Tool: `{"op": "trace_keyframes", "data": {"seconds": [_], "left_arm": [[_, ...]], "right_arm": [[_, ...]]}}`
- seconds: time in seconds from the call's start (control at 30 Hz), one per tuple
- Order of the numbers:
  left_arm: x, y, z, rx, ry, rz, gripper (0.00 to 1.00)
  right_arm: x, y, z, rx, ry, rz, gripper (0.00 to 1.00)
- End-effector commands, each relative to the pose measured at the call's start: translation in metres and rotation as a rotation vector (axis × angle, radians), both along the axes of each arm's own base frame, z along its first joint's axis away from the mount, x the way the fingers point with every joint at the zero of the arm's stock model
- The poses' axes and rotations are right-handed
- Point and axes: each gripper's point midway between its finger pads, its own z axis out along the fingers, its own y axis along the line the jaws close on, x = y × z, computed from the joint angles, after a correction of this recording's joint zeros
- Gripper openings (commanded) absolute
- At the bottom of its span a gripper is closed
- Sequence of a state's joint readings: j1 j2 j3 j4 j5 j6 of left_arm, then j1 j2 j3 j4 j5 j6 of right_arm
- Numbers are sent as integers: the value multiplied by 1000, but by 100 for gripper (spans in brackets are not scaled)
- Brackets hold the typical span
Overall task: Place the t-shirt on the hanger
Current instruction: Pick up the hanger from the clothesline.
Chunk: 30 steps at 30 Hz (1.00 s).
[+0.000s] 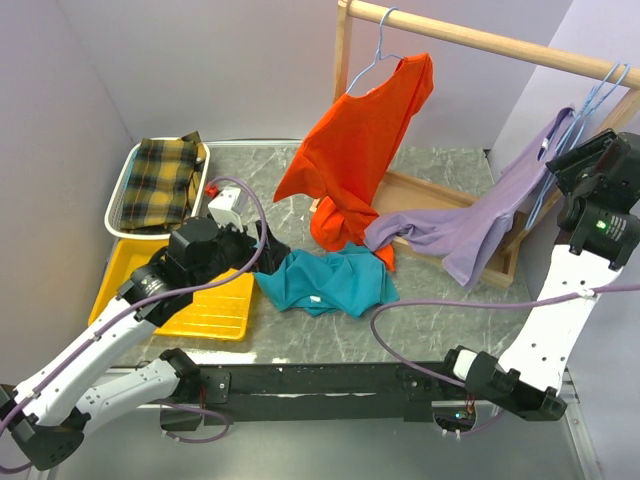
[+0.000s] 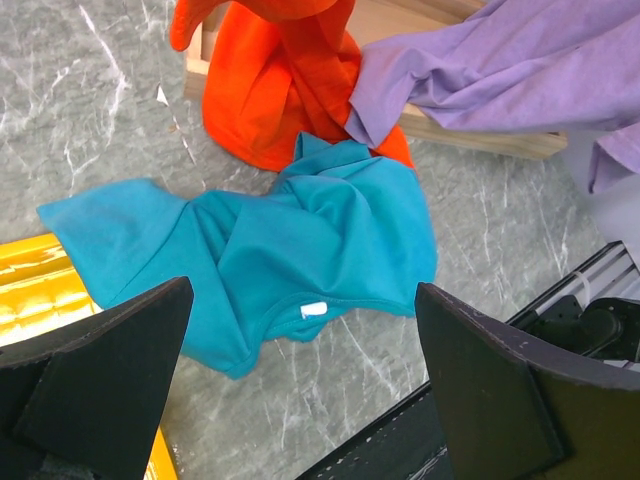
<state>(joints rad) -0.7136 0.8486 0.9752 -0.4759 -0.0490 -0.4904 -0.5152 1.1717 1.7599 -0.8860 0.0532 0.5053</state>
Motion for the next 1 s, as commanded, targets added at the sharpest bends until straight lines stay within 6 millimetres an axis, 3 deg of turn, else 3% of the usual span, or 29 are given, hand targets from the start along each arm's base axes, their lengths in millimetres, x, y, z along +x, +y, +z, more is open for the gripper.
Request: {"op": "trace_keyframes", "data": {"seconds": [0.0,0.07,0.1,0.37,0.6,0.97], "left_arm": [[5,-3,5,-6,-28,-10,99],[5,-2,2,0,-24,-6,99],[5,-2,2,0,-22,-4,99],[6,-2,-3,10,-14,-6,99],[5,0,-8,18,-9,1,99],[4,4,-9,23,-12,12,100]], "right_arm": [[7,-7,23,-39,-74,-12,61],[14,-9,21,-35,-61,-2,54],[16,-10,18,-30,-54,-1,44],[11,-9,14,-47,-30,-1,30],[11,-2,16,-60,-23,27,1],[41,31,25,-128,54,148,0]]}}
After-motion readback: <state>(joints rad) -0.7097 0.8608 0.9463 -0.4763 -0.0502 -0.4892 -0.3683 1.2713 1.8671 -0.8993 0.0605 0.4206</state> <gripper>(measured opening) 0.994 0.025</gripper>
